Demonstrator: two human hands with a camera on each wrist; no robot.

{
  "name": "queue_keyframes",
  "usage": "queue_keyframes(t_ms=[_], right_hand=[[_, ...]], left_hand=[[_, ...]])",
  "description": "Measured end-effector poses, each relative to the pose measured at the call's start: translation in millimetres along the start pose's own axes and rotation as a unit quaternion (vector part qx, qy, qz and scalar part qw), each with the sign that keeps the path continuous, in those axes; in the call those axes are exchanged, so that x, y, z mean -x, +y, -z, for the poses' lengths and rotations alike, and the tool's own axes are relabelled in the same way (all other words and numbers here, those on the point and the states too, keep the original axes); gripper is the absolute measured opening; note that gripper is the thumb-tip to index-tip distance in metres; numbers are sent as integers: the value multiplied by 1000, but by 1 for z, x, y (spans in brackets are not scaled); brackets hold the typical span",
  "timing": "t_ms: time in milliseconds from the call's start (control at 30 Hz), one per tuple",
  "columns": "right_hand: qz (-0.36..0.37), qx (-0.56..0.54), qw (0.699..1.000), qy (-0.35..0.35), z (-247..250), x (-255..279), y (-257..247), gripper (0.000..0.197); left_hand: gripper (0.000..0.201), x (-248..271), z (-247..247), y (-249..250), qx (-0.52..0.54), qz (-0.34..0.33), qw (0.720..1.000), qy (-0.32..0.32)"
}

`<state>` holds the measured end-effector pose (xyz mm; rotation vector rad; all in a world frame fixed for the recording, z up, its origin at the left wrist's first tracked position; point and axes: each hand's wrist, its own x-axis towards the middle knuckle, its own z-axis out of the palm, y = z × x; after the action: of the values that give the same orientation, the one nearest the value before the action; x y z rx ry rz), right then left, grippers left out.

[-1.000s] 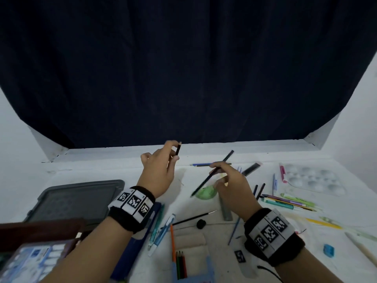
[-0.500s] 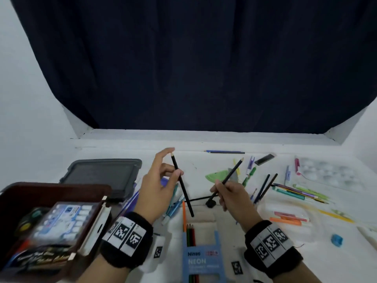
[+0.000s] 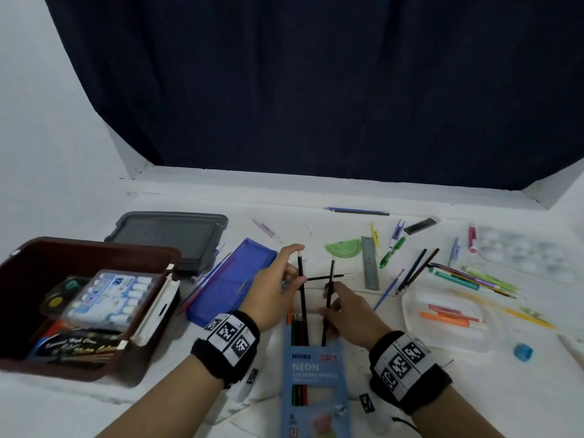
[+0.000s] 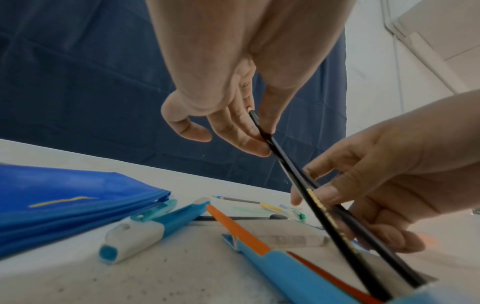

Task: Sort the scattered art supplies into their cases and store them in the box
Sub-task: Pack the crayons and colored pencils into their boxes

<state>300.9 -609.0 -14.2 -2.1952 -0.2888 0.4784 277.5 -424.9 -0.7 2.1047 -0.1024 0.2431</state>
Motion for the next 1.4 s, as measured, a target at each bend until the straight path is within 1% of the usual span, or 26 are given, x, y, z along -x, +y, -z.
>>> queue_keyframes(t_ms=[100, 167, 233, 300, 433, 500, 567, 633, 767, 833, 867, 933, 967, 1033, 1067, 1167, 1233, 1267, 1333, 1400], right_hand=[[-1, 0, 1000, -15, 1, 1, -2, 21], [-5, 4, 1000, -20, 1, -1, -2, 22], [-9, 7, 1000, -23, 1, -4, -3, 24], [-14, 3, 1000, -25, -1, -6, -3, 27], [-12, 0, 1000, -26, 1, -8, -1, 27], [-12, -6, 1000, -25, 2, -9, 0, 23], [-9, -5, 1000, -23, 2, -9, 3, 23], [-7, -12, 1000, -27, 1, -8, 4, 26], [-13, -13, 999, -32, 2, -7, 3, 41], [4, 13, 1000, -27, 1, -5, 2, 49], [20, 29, 999, -26, 1, -5, 1, 50], [51, 55, 997, -33, -1, -3, -2, 44], [67, 88, 993, -37, -2, -3, -5, 36], [114, 192, 974, -39, -2, -3, -8, 17], [133, 232, 963, -47, -3, -3, -9, 13], [154, 304, 937, -72, -8, 0, -9, 9], [169, 325, 926, -86, -12, 3, -8, 6], [178, 331, 922, -96, -14, 5, -8, 7], [190, 326, 919, -113, -17, 8, -9, 13], [197, 313, 922, -112, -16, 11, -9, 18]], left_hand=[[52, -6, -6, -2, -18, 15, 1000, -16], [52, -12, -9, -6, -53, 26, 998, -35], [53, -20, -11, -9, -91, 42, 993, -60], [53, -27, -12, -12, -133, 57, 985, -99], [51, -31, -13, -14, -247, 53, 945, -205], [53, -28, -14, -11, -293, 37, 925, -239], [52, -23, -14, -8, -340, 12, 904, -260], [51, -17, -11, -7, -372, -18, 890, -265], [37, 1, 1, -5, -374, -57, 887, -264], [33, 12, 8, -3, -375, -66, 883, -275], [32, 18, 11, -3, -374, -74, 881, -282], [33, 31, 15, -1, -363, -82, 880, -296], [33, 37, 16, -1, -356, -83, 882, -297], [33, 45, 19, -3, -348, -81, 890, -284], [34, 48, 20, -5, -346, -79, 893, -276], [40, 56, 20, -12, -356, -69, 888, -282], [46, 60, 17, -13, -358, -65, 885, -290], [49, 61, 17, -13, -360, -65, 884, -291], [52, 63, 16, -13, -361, -64, 885, -286], [54, 62, 15, -14, -354, -62, 889, -284]])
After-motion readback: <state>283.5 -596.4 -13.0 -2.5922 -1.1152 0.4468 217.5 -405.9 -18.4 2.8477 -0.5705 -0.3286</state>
